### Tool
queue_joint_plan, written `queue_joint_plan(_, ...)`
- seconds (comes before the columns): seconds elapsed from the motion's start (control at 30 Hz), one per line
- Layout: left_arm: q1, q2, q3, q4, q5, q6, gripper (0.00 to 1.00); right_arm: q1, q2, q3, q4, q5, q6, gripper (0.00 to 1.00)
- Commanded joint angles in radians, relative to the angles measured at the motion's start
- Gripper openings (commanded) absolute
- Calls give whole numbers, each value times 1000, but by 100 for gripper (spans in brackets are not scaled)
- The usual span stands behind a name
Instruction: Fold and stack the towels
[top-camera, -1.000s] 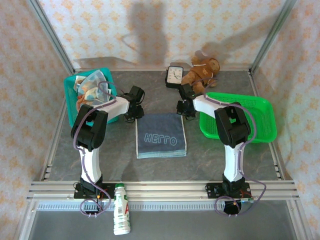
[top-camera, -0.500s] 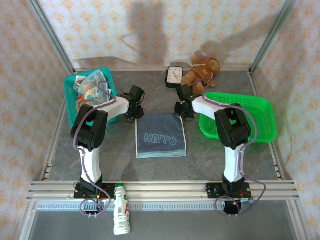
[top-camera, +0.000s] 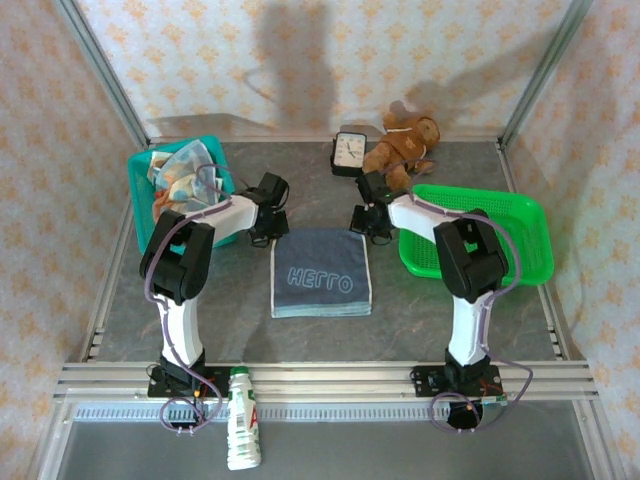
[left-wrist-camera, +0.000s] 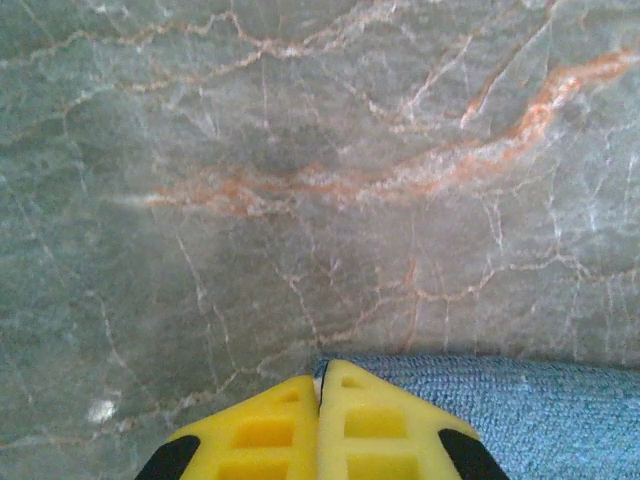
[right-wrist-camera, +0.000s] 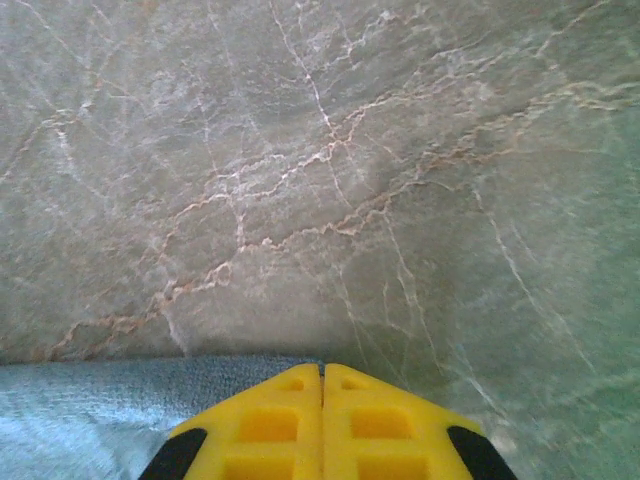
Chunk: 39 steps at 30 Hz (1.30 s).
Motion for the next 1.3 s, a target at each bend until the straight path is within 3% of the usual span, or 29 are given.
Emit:
queue_joint_plan(0.0, -5, -92, -24, -36, -11, 10, 0, -5, -94, -39, 21, 1, -23, 0)
queue_joint_plan(0.53, -14, -354, -279, 74, 47, 66, 0, 38, -322, -282, 97, -15, 0, 0)
queue_joint_plan(0.97, -161, -615, -567, 142, -15, -86, 0, 144, -520, -507, 130, 21, 60, 0)
queue_joint_plan(1.0, -183, -644, -596, 151, -21, -110, 0, 157, -536, -524, 132, 20, 65, 10)
queue_joint_plan(1.07, -228, -695, -643, 161, -37, -157, 22, 180, -562, -544, 125, 23, 72, 34)
queue_joint_plan(1.1, -244, -721, -661, 161, -42, -179, 32, 185, -573, -549, 115, 30, 80, 39)
queue_joint_plan(1.2, -255, -769, -674, 123, -36, -221, 51, 187, -598, -546, 86, 42, 103, 44)
queue_joint_plan(1.27, -255, -780, -657, 83, -44, -228, 54, 187, -593, -525, 68, 45, 110, 45)
